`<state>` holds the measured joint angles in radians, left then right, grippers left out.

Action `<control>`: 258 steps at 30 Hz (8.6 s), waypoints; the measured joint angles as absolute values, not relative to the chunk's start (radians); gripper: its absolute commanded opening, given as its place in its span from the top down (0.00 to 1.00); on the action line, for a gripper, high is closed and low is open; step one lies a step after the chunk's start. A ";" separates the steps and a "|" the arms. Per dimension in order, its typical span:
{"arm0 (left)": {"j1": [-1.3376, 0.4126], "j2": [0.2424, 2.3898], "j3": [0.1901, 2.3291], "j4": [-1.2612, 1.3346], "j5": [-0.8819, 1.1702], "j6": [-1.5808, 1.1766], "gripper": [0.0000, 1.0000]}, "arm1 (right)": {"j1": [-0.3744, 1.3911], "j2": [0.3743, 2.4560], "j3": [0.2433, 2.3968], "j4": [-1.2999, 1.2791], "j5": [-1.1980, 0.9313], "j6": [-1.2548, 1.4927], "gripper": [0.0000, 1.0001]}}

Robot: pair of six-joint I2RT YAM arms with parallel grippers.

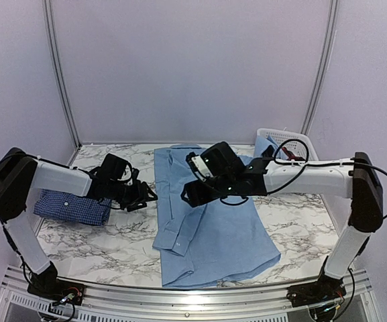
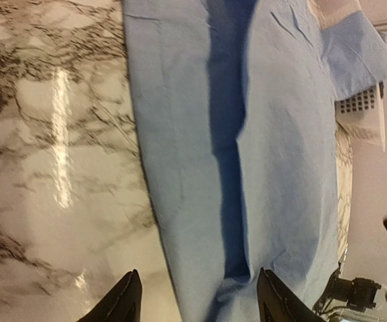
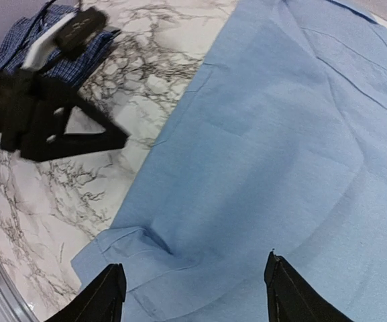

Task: Fold and stack the long sleeve shirts
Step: Fold the flattened shirt at the center of the board, then adjust the sleeve of the 1/3-folded shirt, then move the 1/3-folded shirt to the center of the board.

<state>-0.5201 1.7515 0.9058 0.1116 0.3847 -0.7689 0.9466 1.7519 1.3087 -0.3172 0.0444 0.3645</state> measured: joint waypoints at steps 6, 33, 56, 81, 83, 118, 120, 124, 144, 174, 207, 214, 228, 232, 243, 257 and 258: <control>-0.640 1.631 0.865 0.063 0.374 -0.710 0.42 | 0.807 1.719 1.205 -0.236 -0.049 0.392 0.37; -0.870 1.585 0.764 -0.088 0.310 -0.769 0.99 | 0.719 1.631 1.014 -0.090 -0.165 0.419 0.37; -1.035 1.477 0.890 -0.241 0.337 -1.019 1.00 | 0.662 1.777 1.097 -0.053 -0.231 0.419 0.38; -1.059 1.580 0.828 -0.257 0.297 -0.993 1.00 | 0.804 1.765 1.087 -0.084 -0.146 0.391 0.50; -1.060 1.597 0.828 -0.252 0.296 -0.981 1.00 | 0.855 1.758 1.087 -0.085 -0.141 0.393 0.52; -0.861 1.485 0.830 -0.269 0.227 -0.866 0.56 | 1.163 1.774 0.958 -0.179 0.066 0.441 0.45; -0.781 1.503 0.866 -0.275 0.209 -0.820 0.57 | 1.163 1.761 0.958 -0.210 0.089 0.441 0.45; -0.670 1.594 1.009 -0.263 0.187 -0.734 0.57 | 1.145 1.730 0.989 -0.279 0.126 0.437 0.45; -0.482 2.454 2.114 -0.218 -0.006 -0.512 0.64 | 0.704 1.806 1.163 -0.090 -0.034 0.427 0.40; -0.405 2.605 2.230 -0.160 0.142 -0.651 1.00 | 0.585 2.112 1.360 0.035 -0.324 0.504 0.97; -0.363 2.247 1.699 -0.041 0.186 -0.758 0.49 | 0.648 2.005 1.429 -0.097 -0.125 0.370 0.68; -0.392 2.095 1.458 -0.026 0.229 -0.758 0.53 | 0.668 2.125 1.483 -0.068 -0.167 0.357 0.68; -0.514 2.092 1.334 -0.027 0.260 -0.763 0.64 | 0.648 2.209 1.487 -0.072 -0.155 0.345 0.59; -0.526 2.093 1.334 -0.034 0.243 -0.777 0.78 | 0.653 2.167 1.459 -0.088 -0.140 0.342 0.59; -0.514 2.093 1.325 -0.066 0.174 -0.770 1.00 | 0.673 2.012 1.432 -0.101 -0.105 0.321 0.58; -0.260 2.225 1.618 -0.265 0.239 -0.567 0.88 | 0.704 1.867 1.190 -0.117 -0.065 0.326 0.57; -0.253 2.250 1.665 -0.287 0.241 -0.553 0.85 | 0.714 1.851 1.159 -0.117 -0.061 0.329 0.57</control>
